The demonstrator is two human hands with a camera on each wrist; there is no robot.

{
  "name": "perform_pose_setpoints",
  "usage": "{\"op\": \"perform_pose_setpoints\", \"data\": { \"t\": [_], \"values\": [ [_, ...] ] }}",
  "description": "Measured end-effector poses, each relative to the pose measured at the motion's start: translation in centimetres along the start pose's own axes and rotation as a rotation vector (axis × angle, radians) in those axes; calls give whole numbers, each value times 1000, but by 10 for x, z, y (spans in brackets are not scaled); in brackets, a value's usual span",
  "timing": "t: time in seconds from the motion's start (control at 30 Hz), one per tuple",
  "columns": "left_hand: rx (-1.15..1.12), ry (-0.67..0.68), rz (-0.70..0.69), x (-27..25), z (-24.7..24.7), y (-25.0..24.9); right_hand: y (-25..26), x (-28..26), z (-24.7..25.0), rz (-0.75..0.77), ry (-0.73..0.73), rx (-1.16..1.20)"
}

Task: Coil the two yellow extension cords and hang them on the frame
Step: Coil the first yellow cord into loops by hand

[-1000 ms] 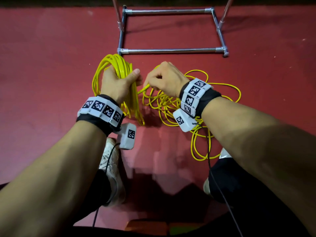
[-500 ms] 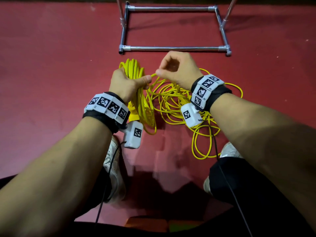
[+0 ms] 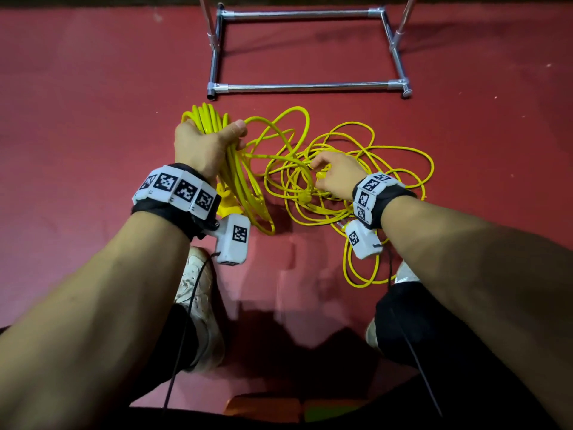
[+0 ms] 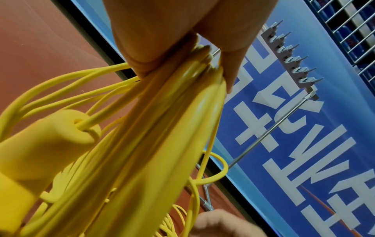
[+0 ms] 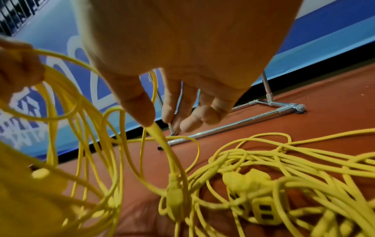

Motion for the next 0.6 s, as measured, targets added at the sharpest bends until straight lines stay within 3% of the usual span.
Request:
{"op": "perform_pose_setpoints", "data": {
  "t": [0.13,0.33,0.6],
  "values": [
    [-36,1,-8,0,0,-1,-3,-5,-23,55,144,-31],
    [-64,-7,0,3,4,1,2,-1,-19,122,67,116],
    [-50,0,11,6,2,9,3,6,0,-5,-114,15]
  ]
}}
Point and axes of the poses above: each hand's wrist, its own x-axis towards the middle knuckle, its own z-axis out of the back of the hand, y = z × x, the point moved 6 cm from there along x, towards the middle knuckle, and after that the axes turned 6 degrees about -x, right-handed, at the moved point
